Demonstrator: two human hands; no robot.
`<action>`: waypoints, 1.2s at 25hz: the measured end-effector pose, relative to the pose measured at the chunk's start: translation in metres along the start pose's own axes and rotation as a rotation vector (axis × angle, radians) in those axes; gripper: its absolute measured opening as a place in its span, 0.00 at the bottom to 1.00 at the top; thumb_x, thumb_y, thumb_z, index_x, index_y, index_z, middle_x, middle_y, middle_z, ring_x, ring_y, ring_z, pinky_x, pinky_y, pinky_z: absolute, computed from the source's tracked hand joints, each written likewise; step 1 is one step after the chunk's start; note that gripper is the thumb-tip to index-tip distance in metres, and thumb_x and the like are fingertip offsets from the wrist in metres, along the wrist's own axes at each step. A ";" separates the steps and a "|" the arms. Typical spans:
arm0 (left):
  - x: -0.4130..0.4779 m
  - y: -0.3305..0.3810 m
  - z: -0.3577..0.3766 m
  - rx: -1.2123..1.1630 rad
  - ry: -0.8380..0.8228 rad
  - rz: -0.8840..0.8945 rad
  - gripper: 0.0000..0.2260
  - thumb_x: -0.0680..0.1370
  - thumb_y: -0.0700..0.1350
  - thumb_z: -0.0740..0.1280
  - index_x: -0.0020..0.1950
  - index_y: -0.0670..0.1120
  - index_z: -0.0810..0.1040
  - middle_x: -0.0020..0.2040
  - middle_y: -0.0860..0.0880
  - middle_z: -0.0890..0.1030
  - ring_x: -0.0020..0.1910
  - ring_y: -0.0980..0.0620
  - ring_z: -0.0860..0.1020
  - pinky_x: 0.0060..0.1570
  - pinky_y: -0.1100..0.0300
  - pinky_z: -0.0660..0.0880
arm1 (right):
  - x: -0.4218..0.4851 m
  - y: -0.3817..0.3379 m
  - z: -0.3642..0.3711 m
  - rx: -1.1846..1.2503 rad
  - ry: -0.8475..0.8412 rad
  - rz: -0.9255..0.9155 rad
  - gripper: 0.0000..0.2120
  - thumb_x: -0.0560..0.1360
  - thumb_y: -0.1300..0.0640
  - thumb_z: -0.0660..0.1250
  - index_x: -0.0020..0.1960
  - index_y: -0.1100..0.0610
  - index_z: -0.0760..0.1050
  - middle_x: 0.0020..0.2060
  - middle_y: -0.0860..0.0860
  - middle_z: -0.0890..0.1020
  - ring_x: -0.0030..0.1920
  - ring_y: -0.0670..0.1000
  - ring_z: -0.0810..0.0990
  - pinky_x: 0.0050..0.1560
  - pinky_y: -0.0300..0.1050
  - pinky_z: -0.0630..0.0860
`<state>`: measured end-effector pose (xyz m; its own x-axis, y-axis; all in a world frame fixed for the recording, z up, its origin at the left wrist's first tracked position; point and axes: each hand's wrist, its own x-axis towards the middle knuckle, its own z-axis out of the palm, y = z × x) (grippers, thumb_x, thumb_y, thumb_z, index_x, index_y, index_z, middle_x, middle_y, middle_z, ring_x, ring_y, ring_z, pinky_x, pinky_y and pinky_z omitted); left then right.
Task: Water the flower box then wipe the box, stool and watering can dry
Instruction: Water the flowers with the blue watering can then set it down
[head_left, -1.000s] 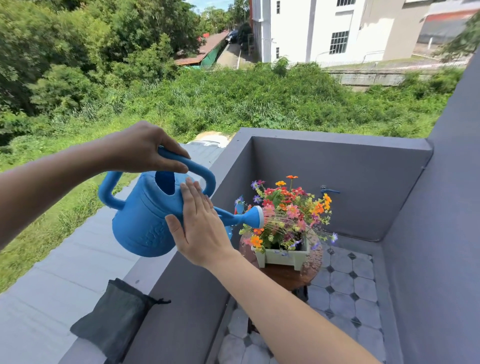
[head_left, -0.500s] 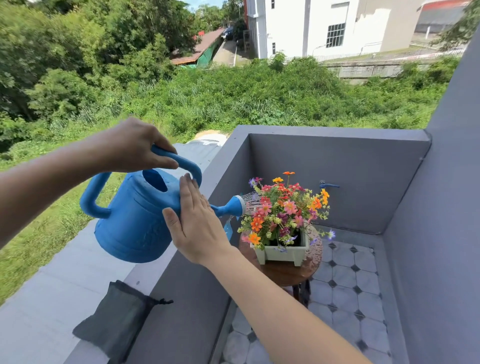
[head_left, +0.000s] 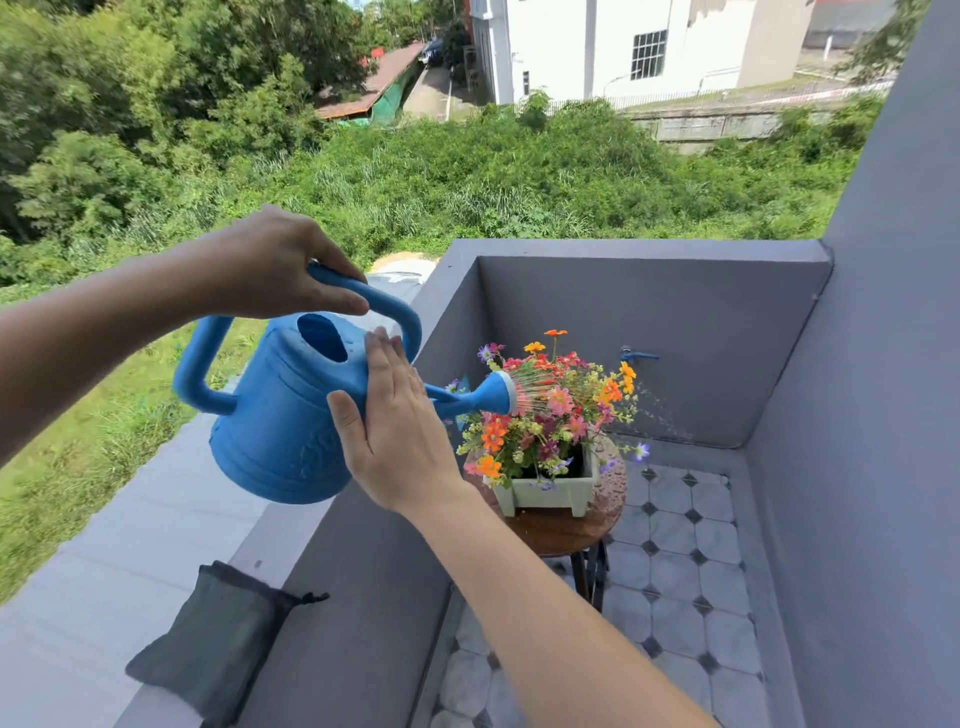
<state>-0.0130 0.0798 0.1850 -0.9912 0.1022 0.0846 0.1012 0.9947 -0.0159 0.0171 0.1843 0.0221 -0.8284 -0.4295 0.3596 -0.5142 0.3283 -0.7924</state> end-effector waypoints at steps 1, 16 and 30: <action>0.002 -0.001 -0.001 -0.006 0.004 -0.005 0.15 0.70 0.54 0.72 0.54 0.51 0.83 0.34 0.57 0.77 0.33 0.56 0.73 0.30 0.62 0.66 | 0.003 0.000 -0.002 -0.003 -0.007 -0.002 0.31 0.81 0.47 0.52 0.78 0.60 0.47 0.79 0.55 0.52 0.79 0.51 0.46 0.73 0.39 0.39; 0.012 -0.002 0.003 0.038 -0.044 0.022 0.15 0.69 0.57 0.71 0.53 0.53 0.83 0.34 0.58 0.78 0.33 0.60 0.73 0.30 0.63 0.64 | 0.003 0.005 0.000 0.044 -0.012 0.025 0.29 0.81 0.46 0.50 0.78 0.60 0.51 0.79 0.53 0.53 0.79 0.49 0.46 0.74 0.41 0.40; 0.016 -0.043 0.005 0.053 -0.019 -0.088 0.15 0.70 0.57 0.71 0.53 0.53 0.83 0.33 0.58 0.76 0.33 0.58 0.73 0.31 0.61 0.66 | 0.036 -0.003 0.023 0.059 -0.129 0.014 0.29 0.82 0.48 0.51 0.78 0.61 0.51 0.78 0.54 0.54 0.78 0.51 0.48 0.76 0.46 0.44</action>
<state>-0.0339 0.0388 0.1823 -0.9975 0.0134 0.0689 0.0092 0.9981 -0.0616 -0.0063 0.1481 0.0257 -0.7982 -0.5307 0.2851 -0.4855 0.2864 -0.8260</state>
